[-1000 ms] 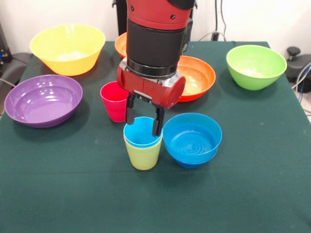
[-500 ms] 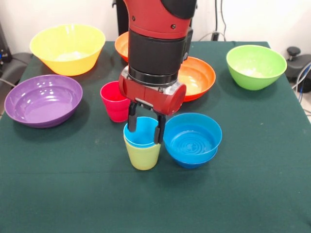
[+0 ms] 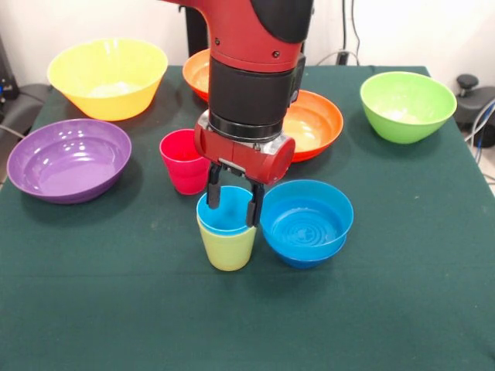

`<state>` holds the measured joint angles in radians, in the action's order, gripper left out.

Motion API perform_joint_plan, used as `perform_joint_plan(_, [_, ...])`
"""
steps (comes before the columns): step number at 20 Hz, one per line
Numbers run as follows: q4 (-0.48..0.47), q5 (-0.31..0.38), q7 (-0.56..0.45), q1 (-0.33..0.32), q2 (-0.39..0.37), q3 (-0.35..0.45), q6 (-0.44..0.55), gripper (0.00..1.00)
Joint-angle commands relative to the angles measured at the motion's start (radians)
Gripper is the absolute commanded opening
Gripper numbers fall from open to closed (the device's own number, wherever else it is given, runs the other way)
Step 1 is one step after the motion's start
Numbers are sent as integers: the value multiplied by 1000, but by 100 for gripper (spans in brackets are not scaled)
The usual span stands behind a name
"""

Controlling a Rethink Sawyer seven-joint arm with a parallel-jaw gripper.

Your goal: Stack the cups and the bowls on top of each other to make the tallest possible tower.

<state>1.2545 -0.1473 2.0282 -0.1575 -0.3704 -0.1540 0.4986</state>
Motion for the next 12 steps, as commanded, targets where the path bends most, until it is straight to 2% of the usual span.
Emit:
perform_joint_plan(1, [104, -18, 145, 7, 68, 113, -58, 100])
perform_joint_plan(7, [92, -25, 135, -3, 84, 117, -60, 100])
perform_joint_plan(12, [82, -35, 111, -28, 93, 158, -115, 100])
